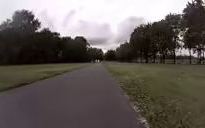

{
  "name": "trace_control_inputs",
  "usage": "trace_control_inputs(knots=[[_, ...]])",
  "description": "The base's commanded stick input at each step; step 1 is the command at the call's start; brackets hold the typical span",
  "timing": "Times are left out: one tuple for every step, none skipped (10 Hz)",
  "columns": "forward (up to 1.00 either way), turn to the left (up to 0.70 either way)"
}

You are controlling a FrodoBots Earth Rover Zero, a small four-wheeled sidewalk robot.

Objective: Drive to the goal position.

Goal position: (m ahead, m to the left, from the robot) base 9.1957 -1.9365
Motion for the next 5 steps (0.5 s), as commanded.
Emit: trace_control_inputs(knots=[[0.70,0.00],[0.70,0.00],[0.70,0.00],[0.70,0.00],[0.70,0.00]])
